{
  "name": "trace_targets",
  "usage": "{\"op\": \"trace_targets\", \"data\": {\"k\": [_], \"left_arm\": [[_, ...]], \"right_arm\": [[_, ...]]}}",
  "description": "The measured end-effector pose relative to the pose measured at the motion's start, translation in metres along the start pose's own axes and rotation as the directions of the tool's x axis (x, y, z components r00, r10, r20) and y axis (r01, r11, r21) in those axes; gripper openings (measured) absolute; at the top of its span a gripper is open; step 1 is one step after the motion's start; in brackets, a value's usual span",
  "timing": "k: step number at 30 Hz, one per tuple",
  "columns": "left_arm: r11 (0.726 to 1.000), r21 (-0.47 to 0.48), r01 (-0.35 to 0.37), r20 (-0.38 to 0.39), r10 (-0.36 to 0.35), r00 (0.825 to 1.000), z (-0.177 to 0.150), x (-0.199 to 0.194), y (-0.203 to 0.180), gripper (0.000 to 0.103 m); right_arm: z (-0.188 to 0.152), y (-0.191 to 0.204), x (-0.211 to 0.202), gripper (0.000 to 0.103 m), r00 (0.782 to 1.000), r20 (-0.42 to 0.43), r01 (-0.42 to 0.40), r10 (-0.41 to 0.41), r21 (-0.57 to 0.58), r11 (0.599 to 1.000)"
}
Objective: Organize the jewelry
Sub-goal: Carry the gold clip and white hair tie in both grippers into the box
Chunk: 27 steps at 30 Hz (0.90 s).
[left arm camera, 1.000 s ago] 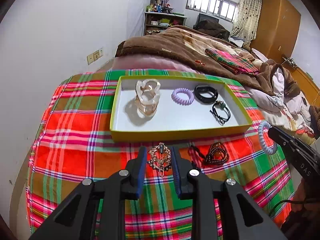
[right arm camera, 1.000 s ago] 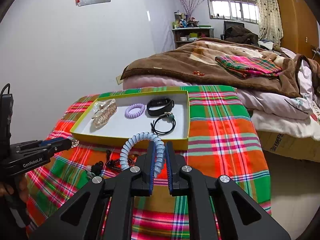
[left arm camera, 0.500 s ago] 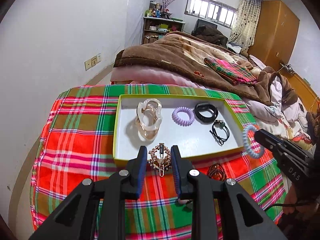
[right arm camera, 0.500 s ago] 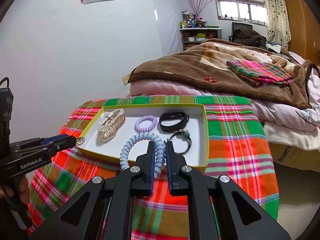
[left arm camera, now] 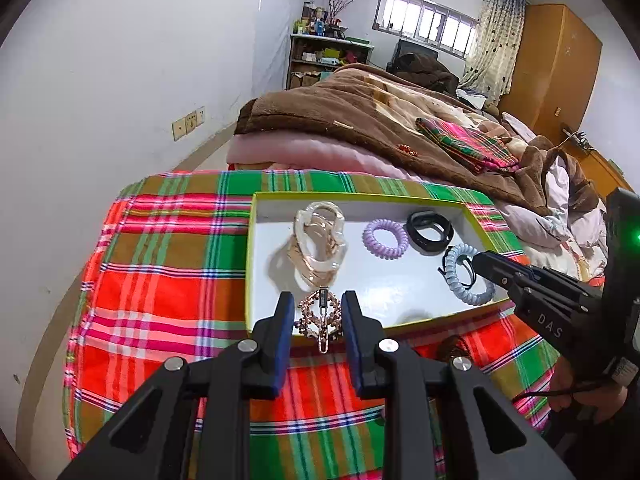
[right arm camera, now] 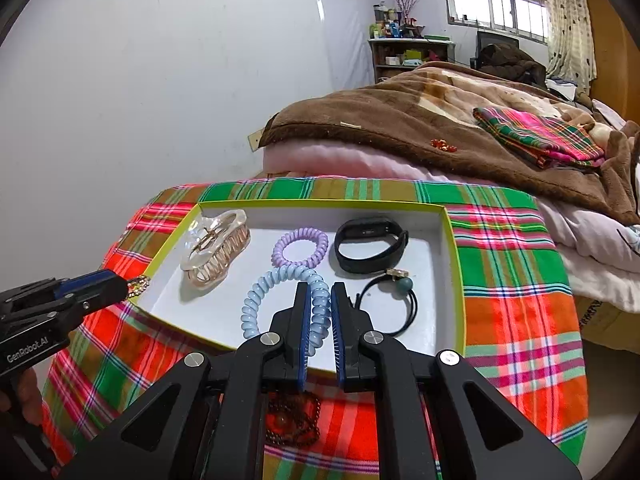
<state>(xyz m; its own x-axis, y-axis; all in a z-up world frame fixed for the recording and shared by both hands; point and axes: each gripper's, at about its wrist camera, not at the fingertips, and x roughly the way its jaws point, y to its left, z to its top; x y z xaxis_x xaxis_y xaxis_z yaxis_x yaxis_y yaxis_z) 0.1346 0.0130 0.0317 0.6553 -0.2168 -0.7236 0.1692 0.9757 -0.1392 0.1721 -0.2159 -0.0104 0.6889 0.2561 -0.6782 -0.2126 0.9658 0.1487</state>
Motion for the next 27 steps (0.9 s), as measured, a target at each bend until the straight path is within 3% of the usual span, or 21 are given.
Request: {"op": "trace_targets", "data": {"k": [9, 27], "left_arm": [[0.999, 0.037, 0.008, 0.051, -0.010, 0.999, -0.005, -0.016, 0.005, 0.025], [1.000, -0.001, 0.027, -0.009, -0.027, 1.000, -0.001, 0.020, 0.004, 0.025]], "right_arm": [[0.002, 0.001, 0.005, 0.010, 1.000, -0.002, 0.002, -0.002, 0.000, 1.000], [0.006, 0.005, 0.044, 0.010, 0.996, -0.093, 0.007, -0.009, -0.024, 1.000]]}}
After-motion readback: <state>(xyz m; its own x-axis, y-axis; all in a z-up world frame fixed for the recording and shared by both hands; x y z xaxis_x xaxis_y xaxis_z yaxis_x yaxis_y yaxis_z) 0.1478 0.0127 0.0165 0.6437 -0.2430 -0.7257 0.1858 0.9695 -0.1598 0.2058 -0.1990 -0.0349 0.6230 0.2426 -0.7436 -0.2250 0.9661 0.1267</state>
